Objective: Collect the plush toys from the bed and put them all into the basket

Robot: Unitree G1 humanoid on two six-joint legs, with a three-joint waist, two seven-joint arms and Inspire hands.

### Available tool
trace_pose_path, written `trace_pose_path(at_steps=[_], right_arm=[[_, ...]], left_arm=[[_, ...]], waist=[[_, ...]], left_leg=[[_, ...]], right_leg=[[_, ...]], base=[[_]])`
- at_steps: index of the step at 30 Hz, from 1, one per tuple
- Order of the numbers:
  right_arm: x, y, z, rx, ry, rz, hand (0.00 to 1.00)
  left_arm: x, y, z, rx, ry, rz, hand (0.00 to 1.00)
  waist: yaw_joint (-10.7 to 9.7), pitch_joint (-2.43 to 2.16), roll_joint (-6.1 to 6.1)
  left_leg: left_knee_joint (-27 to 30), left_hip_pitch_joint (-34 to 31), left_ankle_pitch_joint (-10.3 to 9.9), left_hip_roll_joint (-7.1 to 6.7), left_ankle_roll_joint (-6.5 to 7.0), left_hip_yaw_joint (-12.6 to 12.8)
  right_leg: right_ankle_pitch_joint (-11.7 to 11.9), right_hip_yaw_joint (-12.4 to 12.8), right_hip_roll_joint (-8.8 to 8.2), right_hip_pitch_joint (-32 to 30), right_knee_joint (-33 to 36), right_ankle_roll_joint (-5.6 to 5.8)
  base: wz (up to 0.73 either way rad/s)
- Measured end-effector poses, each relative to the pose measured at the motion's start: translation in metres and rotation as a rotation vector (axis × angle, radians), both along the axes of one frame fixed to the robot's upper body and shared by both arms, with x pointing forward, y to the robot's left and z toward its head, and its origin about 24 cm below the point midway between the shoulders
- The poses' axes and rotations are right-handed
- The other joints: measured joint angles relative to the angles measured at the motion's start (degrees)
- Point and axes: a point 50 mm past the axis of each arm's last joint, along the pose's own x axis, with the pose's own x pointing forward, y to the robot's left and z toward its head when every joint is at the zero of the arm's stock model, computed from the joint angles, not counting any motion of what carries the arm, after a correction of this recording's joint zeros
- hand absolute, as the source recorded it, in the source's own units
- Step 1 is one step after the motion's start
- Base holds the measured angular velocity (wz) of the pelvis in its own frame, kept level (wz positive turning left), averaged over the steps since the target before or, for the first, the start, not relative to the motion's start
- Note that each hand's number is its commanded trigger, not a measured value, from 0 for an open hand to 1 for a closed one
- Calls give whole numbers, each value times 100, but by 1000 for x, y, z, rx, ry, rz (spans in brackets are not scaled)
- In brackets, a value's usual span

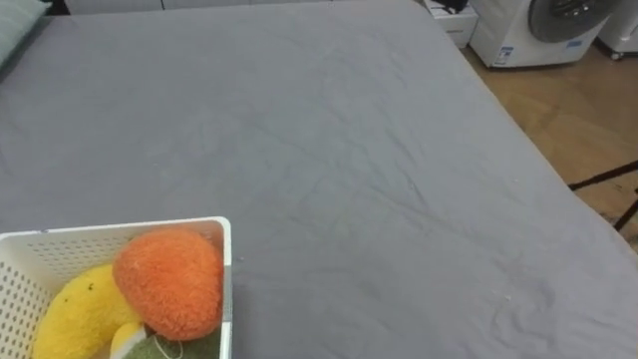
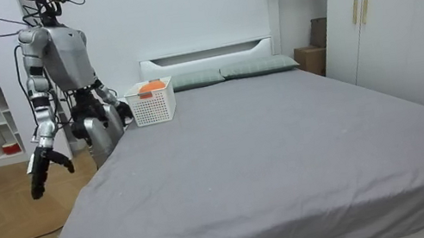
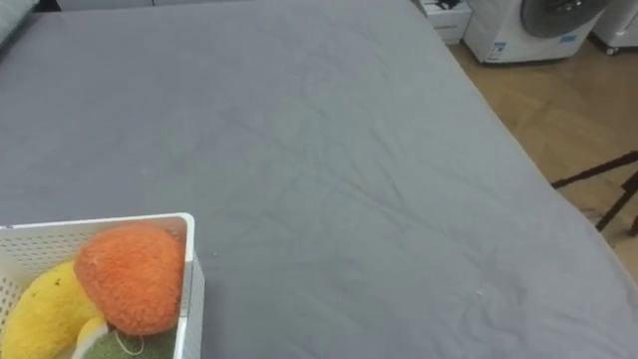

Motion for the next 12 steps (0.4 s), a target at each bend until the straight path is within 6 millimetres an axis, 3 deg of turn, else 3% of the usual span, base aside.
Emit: trace_pose_path(at_steps=[4, 9, 12], right_arm=[[-3, 12, -6, 107, 45, 200, 0], [3, 28, -14, 277, 180, 636, 0], [9, 31, -15, 310, 210, 742, 0]], left_arm=[[-1, 1, 0, -12, 13, 0, 0], [6, 3, 1, -11, 21, -45, 0], [9, 2, 1, -12, 14, -47, 0]], waist=[[41, -2, 3], [241, -9, 11], [320, -7, 16]], left_leg=[[1, 21, 0, -5, 0, -13], [-7, 40, -5, -4, -5, -7], [-8, 42, -7, -12, -4, -55]], right_leg=[[-1, -4, 1, 23, -20, 0], [-1, 5, 9, 18, -19, -2], [-1, -11, 8, 55, -20, -1]], base=[[0], [-1], [5]])
